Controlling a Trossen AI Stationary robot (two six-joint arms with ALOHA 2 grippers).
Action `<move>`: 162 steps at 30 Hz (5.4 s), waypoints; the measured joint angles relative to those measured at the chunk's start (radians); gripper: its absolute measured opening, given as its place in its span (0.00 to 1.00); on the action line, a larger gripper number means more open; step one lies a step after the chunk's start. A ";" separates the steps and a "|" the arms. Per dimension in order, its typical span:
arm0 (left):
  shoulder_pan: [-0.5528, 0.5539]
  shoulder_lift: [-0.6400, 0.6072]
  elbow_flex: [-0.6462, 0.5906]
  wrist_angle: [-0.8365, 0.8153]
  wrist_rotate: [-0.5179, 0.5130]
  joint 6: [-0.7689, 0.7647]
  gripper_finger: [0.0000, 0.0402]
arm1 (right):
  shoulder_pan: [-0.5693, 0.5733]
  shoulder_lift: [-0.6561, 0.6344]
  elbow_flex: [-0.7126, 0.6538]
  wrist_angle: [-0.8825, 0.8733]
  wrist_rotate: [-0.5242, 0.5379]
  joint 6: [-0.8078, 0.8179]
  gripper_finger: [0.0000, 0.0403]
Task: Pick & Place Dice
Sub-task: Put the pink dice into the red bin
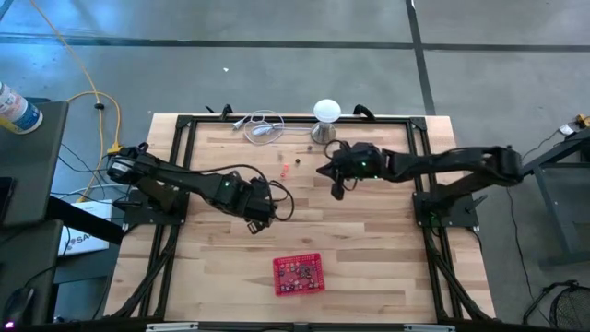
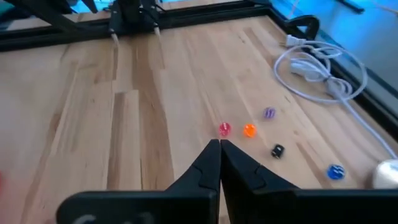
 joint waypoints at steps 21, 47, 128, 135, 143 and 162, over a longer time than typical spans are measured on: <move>-0.159 -0.032 0.000 0.117 -0.003 -0.211 0.41 | 0.106 -0.091 0.000 -0.230 0.052 0.107 0.35; -0.219 -0.018 0.000 0.116 0.000 -0.251 0.41 | -0.098 0.559 0.836 -0.896 -0.058 0.079 0.46; 0.399 -0.095 -0.537 0.731 0.392 0.829 0.41 | 0.801 -0.127 0.992 -1.679 0.895 1.044 0.44; 0.575 -0.095 -0.536 0.788 0.530 0.951 0.41 | 0.862 -0.107 0.904 -1.605 1.005 1.051 0.44; 0.850 -0.130 -0.556 0.791 1.105 1.035 0.41 | 0.903 -0.093 0.825 -1.560 1.025 1.197 0.44; 0.918 -0.114 -0.576 0.848 1.106 1.144 0.41 | 0.897 -0.089 0.806 -1.456 1.170 1.254 0.44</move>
